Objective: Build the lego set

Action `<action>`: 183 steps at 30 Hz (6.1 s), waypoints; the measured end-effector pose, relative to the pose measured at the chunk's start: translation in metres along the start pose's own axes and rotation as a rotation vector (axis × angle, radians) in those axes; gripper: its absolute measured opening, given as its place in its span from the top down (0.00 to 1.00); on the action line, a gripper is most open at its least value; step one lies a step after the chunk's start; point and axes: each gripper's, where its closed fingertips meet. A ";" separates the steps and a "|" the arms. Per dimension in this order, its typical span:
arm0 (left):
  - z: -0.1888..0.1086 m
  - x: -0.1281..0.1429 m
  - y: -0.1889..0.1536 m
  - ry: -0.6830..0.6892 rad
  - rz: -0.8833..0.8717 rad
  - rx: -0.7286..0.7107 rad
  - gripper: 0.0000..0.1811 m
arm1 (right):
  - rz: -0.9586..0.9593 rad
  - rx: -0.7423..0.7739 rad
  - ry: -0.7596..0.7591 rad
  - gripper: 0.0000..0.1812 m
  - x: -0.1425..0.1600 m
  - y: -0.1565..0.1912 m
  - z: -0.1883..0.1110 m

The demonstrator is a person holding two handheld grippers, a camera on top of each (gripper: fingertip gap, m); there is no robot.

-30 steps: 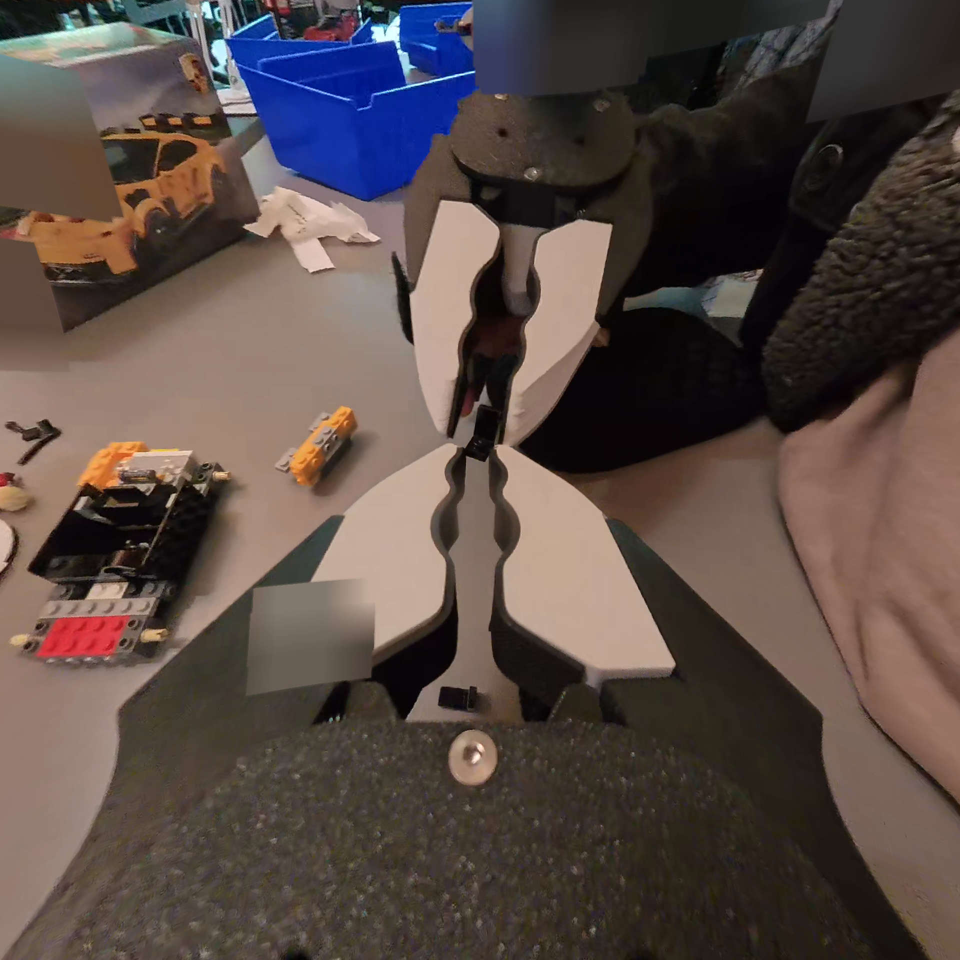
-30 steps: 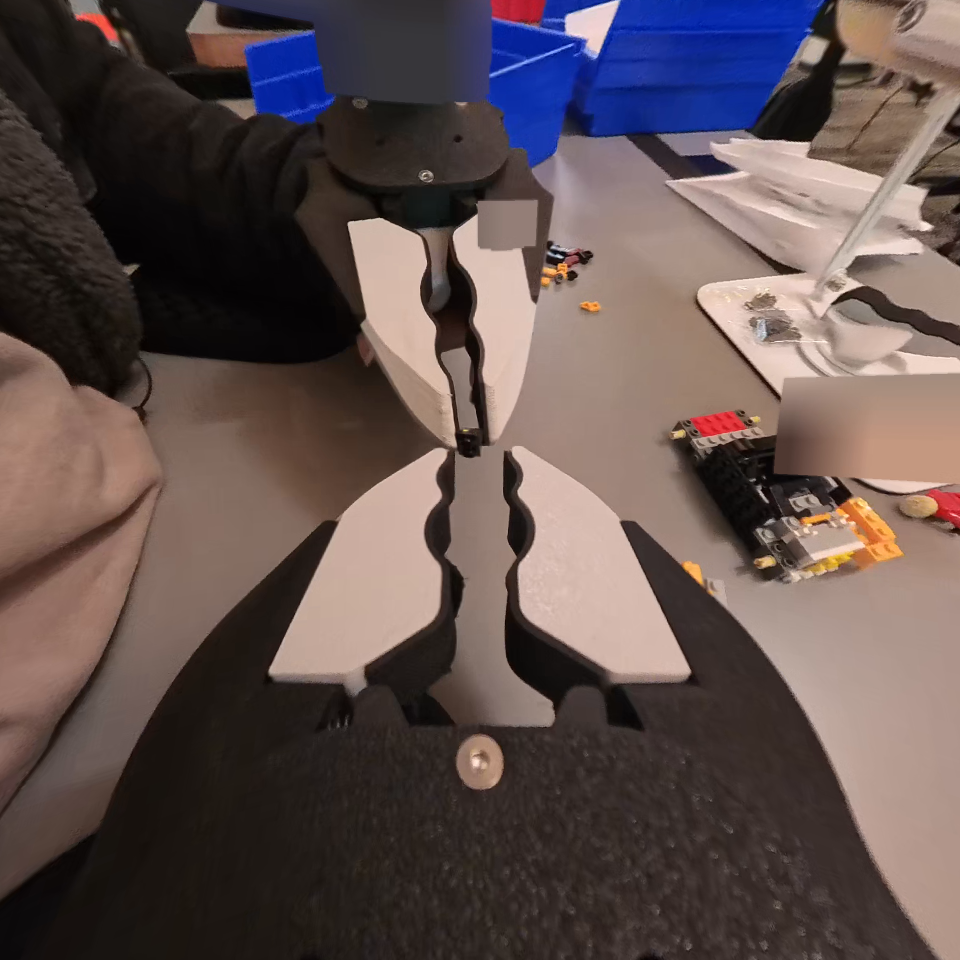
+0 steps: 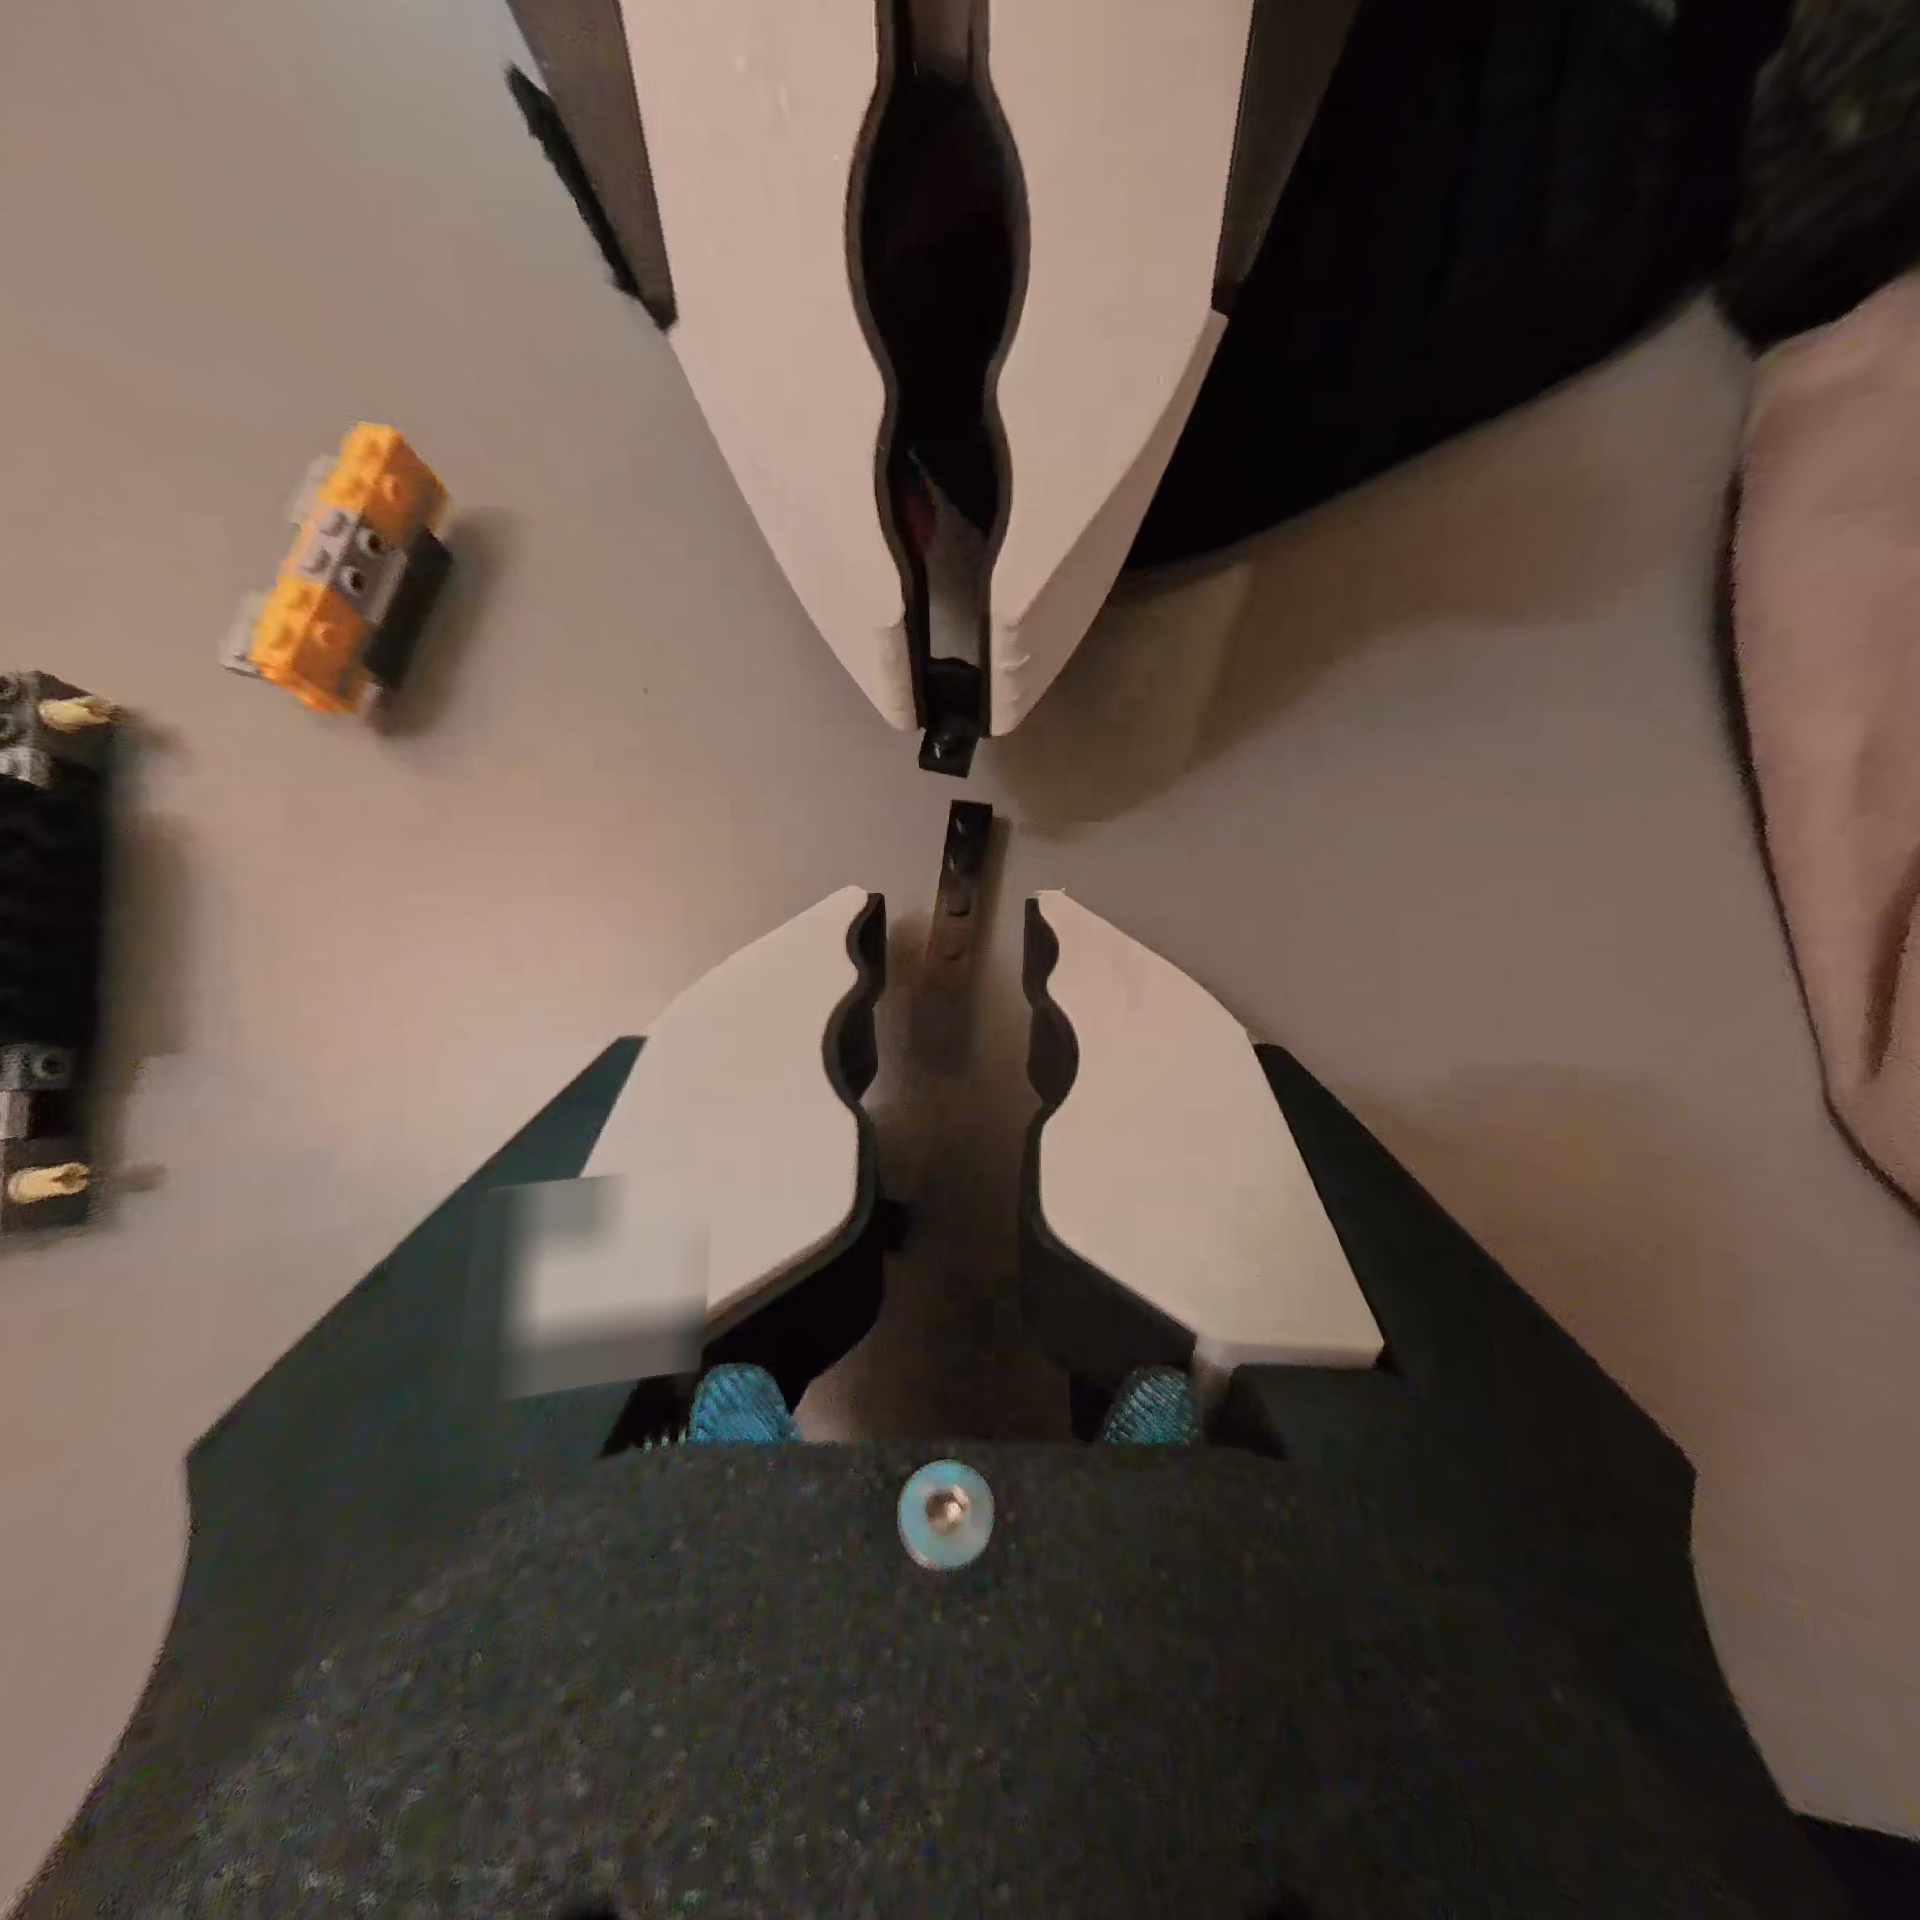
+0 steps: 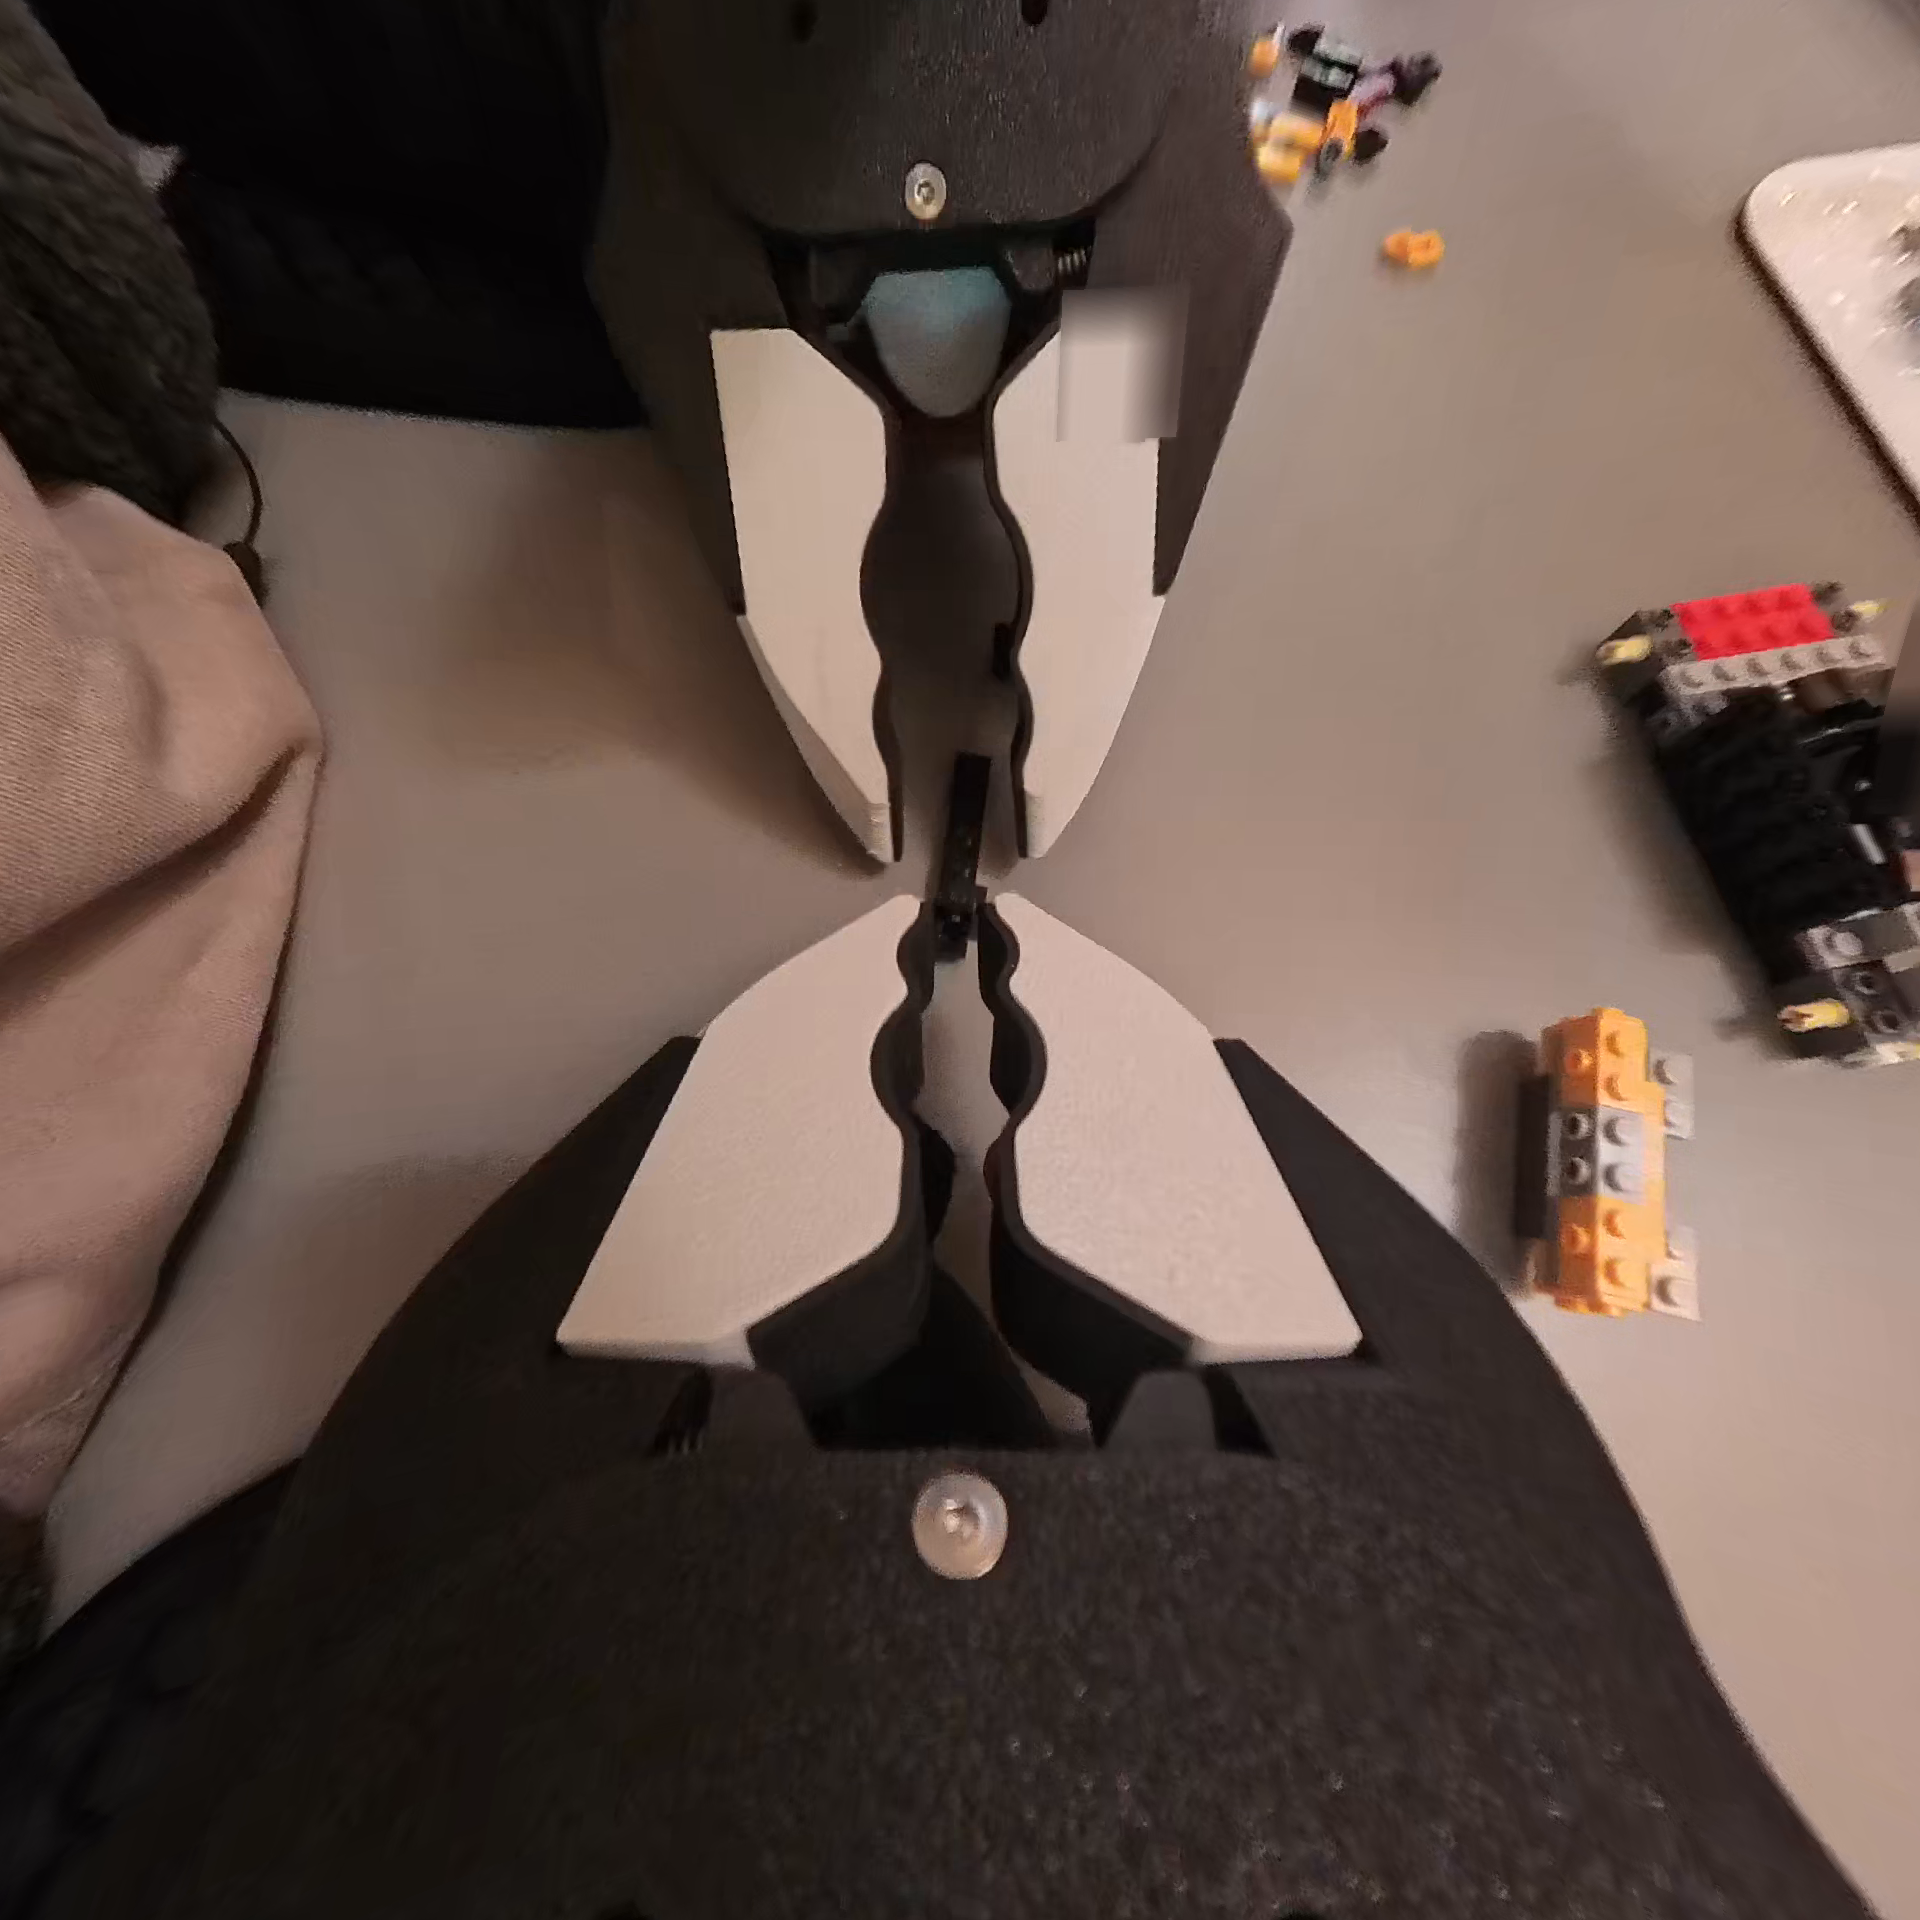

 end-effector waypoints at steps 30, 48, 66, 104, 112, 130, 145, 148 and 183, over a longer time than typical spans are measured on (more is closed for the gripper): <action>-0.006 -0.017 -0.010 -0.108 0.029 0.052 0.95 | 0.007 -0.153 0.074 0.96 0.007 0.012 -0.003; -0.036 -0.052 -0.010 -0.401 -0.087 0.135 0.96 | -0.019 -0.123 -0.050 0.96 -0.025 0.005 -0.032; -0.040 -0.056 -0.010 -0.425 -0.113 0.139 0.96 | -0.091 -0.086 0.054 0.96 -0.021 0.007 -0.030; -0.070 -0.086 0.017 -0.481 0.221 -0.407 0.96 | 0.942 -0.192 -0.537 0.76 -0.057 -0.033 -0.058; -0.072 -0.100 -0.003 -0.460 0.465 -0.493 0.96 | 0.863 -0.410 -0.513 0.77 -0.069 -0.011 -0.070; -0.075 -0.109 -0.023 -0.523 0.516 -0.416 0.96 | 0.558 -0.391 -0.414 0.87 -0.073 0.015 -0.075; -0.070 -0.105 -0.039 -0.529 0.518 -0.272 0.96 | 0.372 -0.342 -0.310 0.88 -0.065 0.032 -0.071; -0.069 -0.103 -0.041 -0.527 0.524 -0.247 0.96 | 0.354 -0.340 -0.295 0.88 -0.064 0.035 -0.069; -0.059 -0.064 0.017 -0.489 -0.038 -0.135 0.96 | 0.007 -0.076 -0.158 0.91 -0.017 0.055 -0.049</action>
Point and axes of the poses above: each gripper's, where its closed fingertips meet, z out along the fingers, x out of its underside, y = z × x across the jaws, and after that the axes turned 7 degrees about x, right-handed
